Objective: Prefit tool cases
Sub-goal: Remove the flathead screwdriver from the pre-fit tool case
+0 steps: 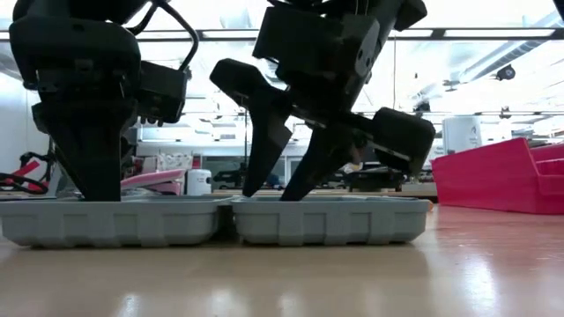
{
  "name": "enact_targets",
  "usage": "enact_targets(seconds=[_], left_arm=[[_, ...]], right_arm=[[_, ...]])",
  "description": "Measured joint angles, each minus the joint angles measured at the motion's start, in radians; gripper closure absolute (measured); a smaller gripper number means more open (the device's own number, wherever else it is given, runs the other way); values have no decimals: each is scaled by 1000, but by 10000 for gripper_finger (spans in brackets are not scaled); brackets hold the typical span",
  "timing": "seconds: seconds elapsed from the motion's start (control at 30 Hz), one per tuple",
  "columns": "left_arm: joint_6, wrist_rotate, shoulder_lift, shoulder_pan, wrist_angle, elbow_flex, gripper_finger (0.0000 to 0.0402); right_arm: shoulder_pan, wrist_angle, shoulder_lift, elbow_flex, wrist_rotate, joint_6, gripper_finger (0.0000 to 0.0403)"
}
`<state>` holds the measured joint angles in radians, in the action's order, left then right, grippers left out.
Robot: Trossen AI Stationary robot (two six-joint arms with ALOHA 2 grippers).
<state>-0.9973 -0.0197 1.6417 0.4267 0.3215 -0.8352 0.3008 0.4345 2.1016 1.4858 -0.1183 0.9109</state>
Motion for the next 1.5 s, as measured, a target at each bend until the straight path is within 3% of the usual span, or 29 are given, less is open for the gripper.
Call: enact_targets(seconds=[0.4,0.8,1.07,1.5], left_arm=[[9,-13,3,0,-25,2,237],[20,-17,3,0,-27,2,237],[30,-18,3,0,-26,2,237],[58,-35,3,-4,-32,0,237]], right_arm=[[-1,-13,22,2,-40,51,306],[-10,-26,23,1,17,96,336],[-7,-20,13,-1,25,111,399],[41,135,-50,-4,-11,188,375]])
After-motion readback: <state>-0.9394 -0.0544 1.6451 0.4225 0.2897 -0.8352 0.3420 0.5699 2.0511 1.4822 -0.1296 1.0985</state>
